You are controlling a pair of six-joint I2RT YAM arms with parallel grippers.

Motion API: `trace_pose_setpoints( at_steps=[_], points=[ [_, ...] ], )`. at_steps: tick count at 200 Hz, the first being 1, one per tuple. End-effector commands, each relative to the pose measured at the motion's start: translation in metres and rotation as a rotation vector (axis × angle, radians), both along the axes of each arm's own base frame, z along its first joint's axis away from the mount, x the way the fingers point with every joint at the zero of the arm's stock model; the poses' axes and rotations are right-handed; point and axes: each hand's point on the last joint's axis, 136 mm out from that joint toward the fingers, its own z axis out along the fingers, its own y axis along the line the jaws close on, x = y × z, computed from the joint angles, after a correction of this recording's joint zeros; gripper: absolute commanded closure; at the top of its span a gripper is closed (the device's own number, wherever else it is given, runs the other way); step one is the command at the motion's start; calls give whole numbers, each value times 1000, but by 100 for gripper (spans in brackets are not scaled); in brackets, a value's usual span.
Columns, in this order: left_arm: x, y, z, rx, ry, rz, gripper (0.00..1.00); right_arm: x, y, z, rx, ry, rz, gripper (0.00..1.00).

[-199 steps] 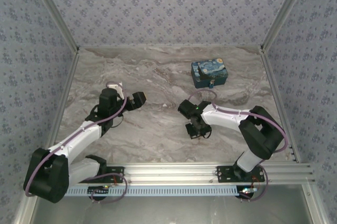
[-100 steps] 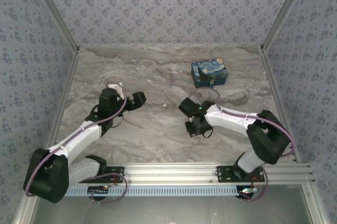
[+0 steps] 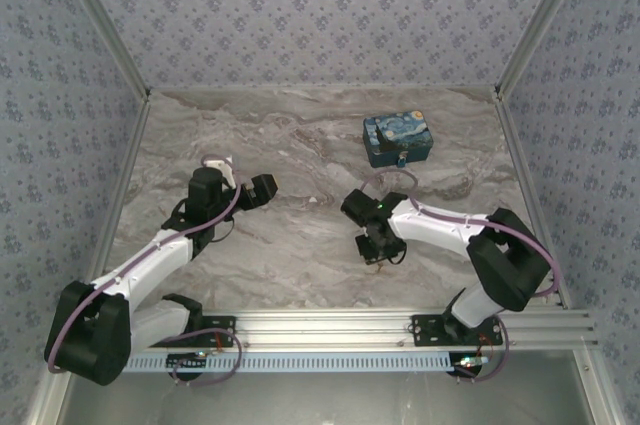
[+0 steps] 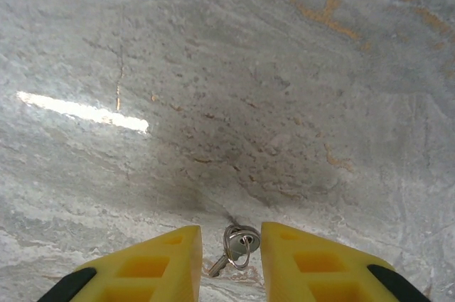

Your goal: Unlock a padlock with a key

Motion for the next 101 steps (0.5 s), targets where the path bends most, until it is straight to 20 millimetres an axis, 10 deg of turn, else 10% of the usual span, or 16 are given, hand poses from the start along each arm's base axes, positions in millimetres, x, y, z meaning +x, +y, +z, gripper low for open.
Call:
trace_pose_setpoints(
  at_steps=[1,101],
  points=[
    [4,-4,14,1,-31,-10,0,-13,-8,-8,-45,55,-7,71],
    [4,-4,13,0,-27,-9,1,-20,-17,-17,-91,85,-19,90]
  ],
)
